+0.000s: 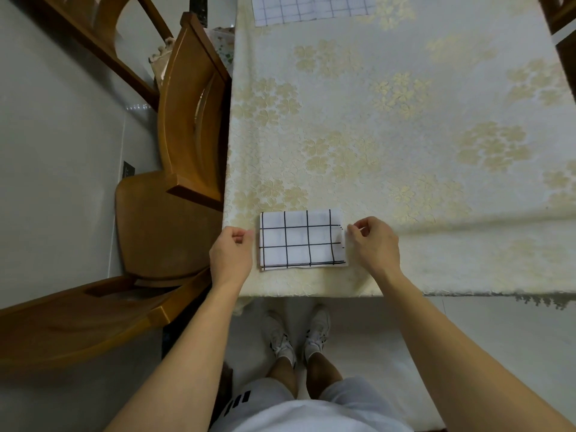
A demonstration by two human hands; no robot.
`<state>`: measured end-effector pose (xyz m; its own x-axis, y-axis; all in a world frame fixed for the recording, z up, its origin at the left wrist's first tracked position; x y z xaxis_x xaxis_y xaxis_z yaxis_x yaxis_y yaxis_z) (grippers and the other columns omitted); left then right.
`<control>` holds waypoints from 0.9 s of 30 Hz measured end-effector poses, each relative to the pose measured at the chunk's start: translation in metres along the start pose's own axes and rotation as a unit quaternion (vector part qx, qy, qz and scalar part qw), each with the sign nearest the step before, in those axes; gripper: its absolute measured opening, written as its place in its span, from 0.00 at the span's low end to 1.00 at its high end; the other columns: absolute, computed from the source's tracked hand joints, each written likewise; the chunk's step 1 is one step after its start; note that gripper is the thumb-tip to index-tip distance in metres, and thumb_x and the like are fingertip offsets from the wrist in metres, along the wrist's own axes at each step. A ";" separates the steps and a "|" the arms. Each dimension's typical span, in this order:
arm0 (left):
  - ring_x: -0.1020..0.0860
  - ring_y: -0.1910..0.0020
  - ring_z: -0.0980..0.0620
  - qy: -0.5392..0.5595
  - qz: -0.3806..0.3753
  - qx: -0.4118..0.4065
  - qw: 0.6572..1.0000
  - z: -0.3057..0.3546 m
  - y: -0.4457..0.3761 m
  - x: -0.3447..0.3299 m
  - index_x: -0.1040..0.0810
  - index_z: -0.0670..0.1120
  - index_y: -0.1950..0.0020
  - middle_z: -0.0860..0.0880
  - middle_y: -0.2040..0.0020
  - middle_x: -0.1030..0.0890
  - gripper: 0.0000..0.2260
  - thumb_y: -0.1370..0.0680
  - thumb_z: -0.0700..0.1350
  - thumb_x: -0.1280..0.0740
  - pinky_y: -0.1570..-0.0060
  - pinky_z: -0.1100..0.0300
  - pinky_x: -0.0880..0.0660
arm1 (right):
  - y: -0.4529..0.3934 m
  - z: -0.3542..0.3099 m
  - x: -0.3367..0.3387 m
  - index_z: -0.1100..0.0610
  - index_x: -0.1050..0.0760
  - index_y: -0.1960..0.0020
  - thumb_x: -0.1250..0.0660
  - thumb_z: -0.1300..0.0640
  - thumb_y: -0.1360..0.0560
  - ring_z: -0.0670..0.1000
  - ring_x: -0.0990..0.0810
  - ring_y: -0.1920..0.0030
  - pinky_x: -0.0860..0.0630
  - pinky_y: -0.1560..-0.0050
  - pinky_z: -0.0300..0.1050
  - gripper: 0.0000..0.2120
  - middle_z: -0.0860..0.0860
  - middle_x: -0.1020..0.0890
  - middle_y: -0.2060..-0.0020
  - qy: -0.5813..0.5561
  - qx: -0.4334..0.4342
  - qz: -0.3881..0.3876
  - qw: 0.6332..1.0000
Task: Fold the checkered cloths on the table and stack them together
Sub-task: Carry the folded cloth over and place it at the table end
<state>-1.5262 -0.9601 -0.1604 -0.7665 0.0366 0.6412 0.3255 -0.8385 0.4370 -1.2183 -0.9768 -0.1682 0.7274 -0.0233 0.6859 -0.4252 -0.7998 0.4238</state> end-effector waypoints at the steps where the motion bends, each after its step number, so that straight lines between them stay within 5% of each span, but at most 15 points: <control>1: 0.23 0.49 0.50 -0.009 -0.002 -0.020 1.000 0.004 0.003 0.004 0.25 0.49 0.49 0.51 0.52 0.22 0.06 0.19 0.51 0.36 0.52 0.56 0.26 | 0.001 -0.003 0.007 0.55 0.22 0.46 0.36 0.50 0.20 0.47 0.23 0.56 0.30 0.55 0.42 0.10 0.48 0.20 0.55 0.004 0.005 0.005 1.000; 10: 0.29 0.44 0.54 -0.123 0.026 -0.224 0.966 0.062 0.043 0.043 0.23 0.49 0.40 0.52 0.42 0.24 0.10 0.18 0.50 0.37 0.48 0.59 0.32 | 0.040 -0.064 0.066 0.53 0.25 0.34 0.38 0.49 0.20 0.52 0.24 0.42 0.26 0.44 0.48 0.16 0.50 0.23 0.37 0.079 0.158 0.064 0.982; 17: 0.26 0.38 0.50 -0.180 0.054 -0.404 0.895 0.115 0.095 0.059 0.23 0.46 0.36 0.49 0.38 0.22 0.14 0.20 0.48 0.37 0.40 0.52 0.26 | 0.099 -0.109 0.094 0.56 0.24 0.35 0.32 0.50 0.23 0.56 0.22 0.42 0.24 0.42 0.54 0.19 0.54 0.21 0.40 0.157 0.315 0.167 0.921; 27: 0.22 0.39 0.48 -0.181 0.065 -0.444 0.875 0.126 0.133 0.066 0.21 0.46 0.36 0.48 0.38 0.20 0.18 0.24 0.50 0.36 0.39 0.46 0.23 | 0.151 -0.107 0.099 0.55 0.26 0.31 0.30 0.49 0.25 0.56 0.25 0.34 0.27 0.33 0.58 0.24 0.54 0.22 0.35 0.198 0.342 0.210 0.894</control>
<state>-1.4637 -1.0003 0.0194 -0.4767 -0.0564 0.8772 -0.2849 -0.9342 -0.2149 -1.2687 -1.0359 0.0270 0.2755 -0.3021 0.9126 -0.0895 -0.9533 -0.2885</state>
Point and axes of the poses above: each hand's wrist, its own y-axis away from the middle knuckle, its own x-axis out of the back of the hand, z = x × y, the point moved 8 cm from there along -y, towards the middle knuckle
